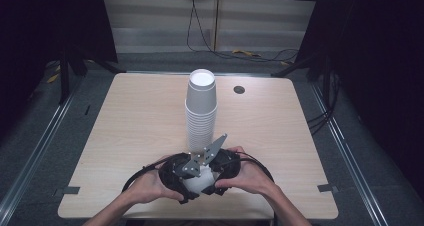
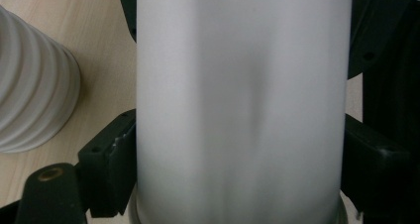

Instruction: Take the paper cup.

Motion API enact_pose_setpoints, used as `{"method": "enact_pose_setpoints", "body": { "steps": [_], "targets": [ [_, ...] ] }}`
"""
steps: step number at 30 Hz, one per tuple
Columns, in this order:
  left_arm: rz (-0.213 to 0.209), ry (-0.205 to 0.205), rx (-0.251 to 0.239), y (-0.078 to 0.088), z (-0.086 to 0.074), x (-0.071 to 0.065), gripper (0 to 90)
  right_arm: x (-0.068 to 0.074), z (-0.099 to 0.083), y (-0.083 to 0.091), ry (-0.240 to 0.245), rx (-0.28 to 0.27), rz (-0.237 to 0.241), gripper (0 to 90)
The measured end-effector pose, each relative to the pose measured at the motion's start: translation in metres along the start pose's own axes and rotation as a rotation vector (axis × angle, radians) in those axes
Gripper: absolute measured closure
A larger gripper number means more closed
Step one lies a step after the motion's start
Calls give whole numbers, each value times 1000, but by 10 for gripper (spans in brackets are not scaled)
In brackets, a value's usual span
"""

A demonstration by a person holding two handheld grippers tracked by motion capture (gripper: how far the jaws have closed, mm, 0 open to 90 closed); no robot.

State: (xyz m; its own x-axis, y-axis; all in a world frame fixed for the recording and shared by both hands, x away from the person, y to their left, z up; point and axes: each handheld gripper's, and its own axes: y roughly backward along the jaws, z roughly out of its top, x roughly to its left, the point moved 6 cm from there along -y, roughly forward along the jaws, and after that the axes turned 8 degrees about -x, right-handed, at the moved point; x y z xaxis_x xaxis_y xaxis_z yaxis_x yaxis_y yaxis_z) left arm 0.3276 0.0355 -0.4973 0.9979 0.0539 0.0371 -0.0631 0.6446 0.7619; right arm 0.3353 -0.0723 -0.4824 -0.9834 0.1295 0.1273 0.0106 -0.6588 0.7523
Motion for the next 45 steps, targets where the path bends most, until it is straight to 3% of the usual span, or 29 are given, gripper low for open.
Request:
{"method": "enact_pose_setpoints", "body": {
  "steps": [4,9,15,21,30,36,45],
  "targets": [
    [1,12,-13,-1,0,-2,160,1,0,0,1,-1,-2,215],
    [-5,-4,-21,-1,0,-2,152,2,-1,1,5,8,-7,223],
    [-8,-4,-57,3,0,1,136,2,0,3,10,-6,-9,222],
    [-14,25,-115,7,0,5,135,2,1,5,4,-14,-20,222],
    [17,-13,-185,16,1,6,132,2,4,10,-1,-34,-32,222],
    [20,-49,-202,18,1,6,134,1,3,9,3,-27,-32,223],
    [13,-52,-273,22,0,10,135,-1,6,12,8,-29,-41,223]
  ]
}}
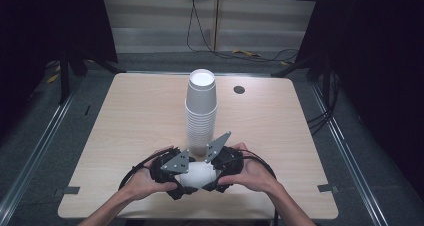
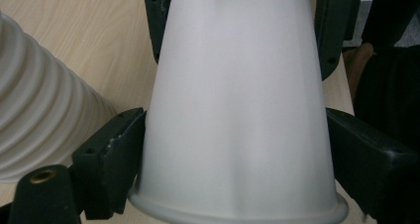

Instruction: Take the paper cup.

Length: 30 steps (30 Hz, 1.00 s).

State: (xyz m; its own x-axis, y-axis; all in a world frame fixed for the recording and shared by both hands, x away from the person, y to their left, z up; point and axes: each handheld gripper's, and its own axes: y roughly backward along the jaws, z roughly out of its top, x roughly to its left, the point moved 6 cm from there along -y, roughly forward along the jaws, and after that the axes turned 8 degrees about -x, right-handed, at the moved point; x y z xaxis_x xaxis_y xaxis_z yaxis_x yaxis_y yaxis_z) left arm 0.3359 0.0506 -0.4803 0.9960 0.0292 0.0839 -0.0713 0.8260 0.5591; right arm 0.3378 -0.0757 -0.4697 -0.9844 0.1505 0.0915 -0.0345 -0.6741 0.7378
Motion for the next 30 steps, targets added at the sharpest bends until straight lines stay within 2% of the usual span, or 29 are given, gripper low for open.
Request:
{"method": "enact_pose_setpoints", "body": {
  "steps": [2,8,9,14,16,18,20,22,24,26,30],
  "targets": [
    [3,30,-30,0,-1,0,140,-1,-1,-1,-5,6,-1,223],
    [-11,59,-97,4,0,3,143,-3,-3,0,-7,1,1,222],
    [-5,56,-96,5,0,4,145,-3,-3,0,-6,-1,-1,221],
    [29,99,-174,15,3,10,154,-6,-5,2,-15,-17,-21,220],
    [50,114,-218,20,5,14,154,-8,-7,3,-31,-29,-26,219],
    [54,132,-247,23,6,17,155,-12,-11,4,-51,-33,-30,219],
    [59,151,-271,26,7,20,154,-15,-17,6,-80,-53,-32,216],
    [84,157,-280,27,7,23,152,-15,-19,6,-89,-67,-37,216],
    [81,163,-285,28,6,21,154,-15,-22,7,-101,-72,-45,216],
    [80,162,-285,29,6,20,155,-16,-23,9,-109,-100,-60,215],
    [110,183,-318,35,8,23,155,-19,-24,17,-128,-173,-97,214]
  ]
}}
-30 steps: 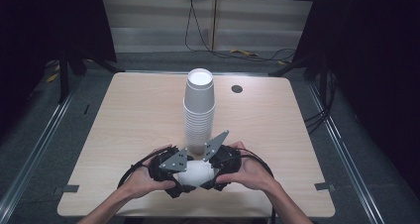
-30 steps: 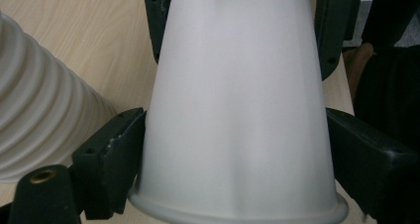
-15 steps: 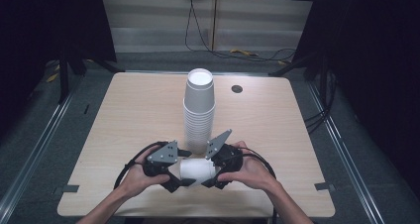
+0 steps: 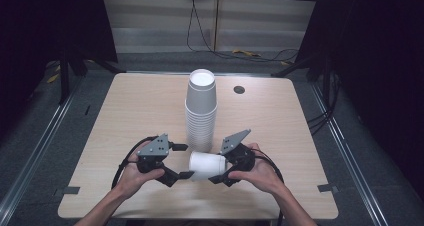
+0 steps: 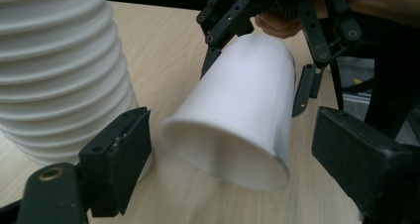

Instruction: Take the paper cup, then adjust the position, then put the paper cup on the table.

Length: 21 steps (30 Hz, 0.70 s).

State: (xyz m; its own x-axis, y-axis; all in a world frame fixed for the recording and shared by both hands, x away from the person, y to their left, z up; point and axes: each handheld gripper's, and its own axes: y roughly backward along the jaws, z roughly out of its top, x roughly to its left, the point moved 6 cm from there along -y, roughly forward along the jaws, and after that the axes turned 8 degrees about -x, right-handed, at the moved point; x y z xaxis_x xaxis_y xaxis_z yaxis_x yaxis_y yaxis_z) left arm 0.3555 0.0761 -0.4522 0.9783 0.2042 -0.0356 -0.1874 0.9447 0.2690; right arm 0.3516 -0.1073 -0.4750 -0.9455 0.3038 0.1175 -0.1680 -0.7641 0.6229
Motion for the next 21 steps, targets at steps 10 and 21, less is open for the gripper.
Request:
{"method": "enact_pose_setpoints", "body": {
  "steps": [10,21],
  "targets": [
    [10,32,-57,10,9,3,153,-7,-1,20,-63,-186,-31,213],
    [2,46,-72,13,10,6,154,-10,2,20,-107,-309,-16,212]
  ]
}}
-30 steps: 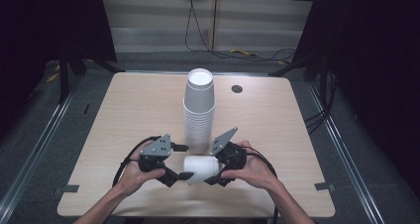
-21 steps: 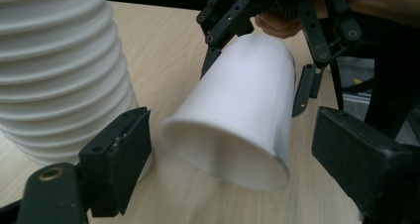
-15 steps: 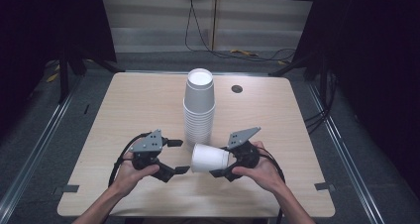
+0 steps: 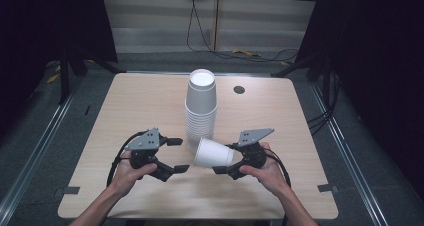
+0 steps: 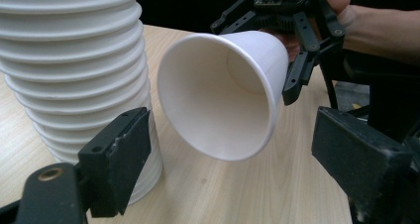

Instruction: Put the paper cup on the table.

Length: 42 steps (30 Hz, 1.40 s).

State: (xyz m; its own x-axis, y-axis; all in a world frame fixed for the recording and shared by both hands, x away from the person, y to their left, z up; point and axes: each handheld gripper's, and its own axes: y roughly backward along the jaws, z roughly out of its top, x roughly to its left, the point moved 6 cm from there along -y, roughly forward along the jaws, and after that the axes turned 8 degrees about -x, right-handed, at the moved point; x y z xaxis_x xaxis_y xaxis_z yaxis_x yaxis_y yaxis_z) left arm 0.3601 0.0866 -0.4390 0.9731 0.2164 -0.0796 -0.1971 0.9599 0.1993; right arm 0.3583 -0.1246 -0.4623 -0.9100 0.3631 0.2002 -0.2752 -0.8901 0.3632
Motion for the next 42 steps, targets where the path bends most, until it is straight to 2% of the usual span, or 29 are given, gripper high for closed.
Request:
{"method": "enact_pose_setpoints", "body": {
  "steps": [5,7,12,17,21,29,33,36,42],
  "targets": [
    [0,17,-6,-2,-1,0,153,1,0,-6,-5,-19,21,212],
    [19,23,-24,-2,0,0,155,2,0,-8,-10,-29,25,212],
    [8,40,-47,-1,3,-2,155,6,1,-8,-35,-61,49,212],
    [-3,32,-42,-4,2,-4,154,8,1,-8,-19,-101,60,212],
    [-7,35,-44,-6,2,-3,154,9,1,-12,31,-129,49,212],
    [-16,47,-53,-8,1,-4,154,14,0,-11,28,-166,68,213],
    [-21,65,-54,-11,-1,-4,150,16,-3,-15,26,-166,91,213],
    [-38,104,-62,-13,-1,-4,150,17,-5,-17,15,-167,106,213],
    [-21,102,-59,-16,-3,-3,40,19,-5,-19,12,-178,119,213]
  ]
}}
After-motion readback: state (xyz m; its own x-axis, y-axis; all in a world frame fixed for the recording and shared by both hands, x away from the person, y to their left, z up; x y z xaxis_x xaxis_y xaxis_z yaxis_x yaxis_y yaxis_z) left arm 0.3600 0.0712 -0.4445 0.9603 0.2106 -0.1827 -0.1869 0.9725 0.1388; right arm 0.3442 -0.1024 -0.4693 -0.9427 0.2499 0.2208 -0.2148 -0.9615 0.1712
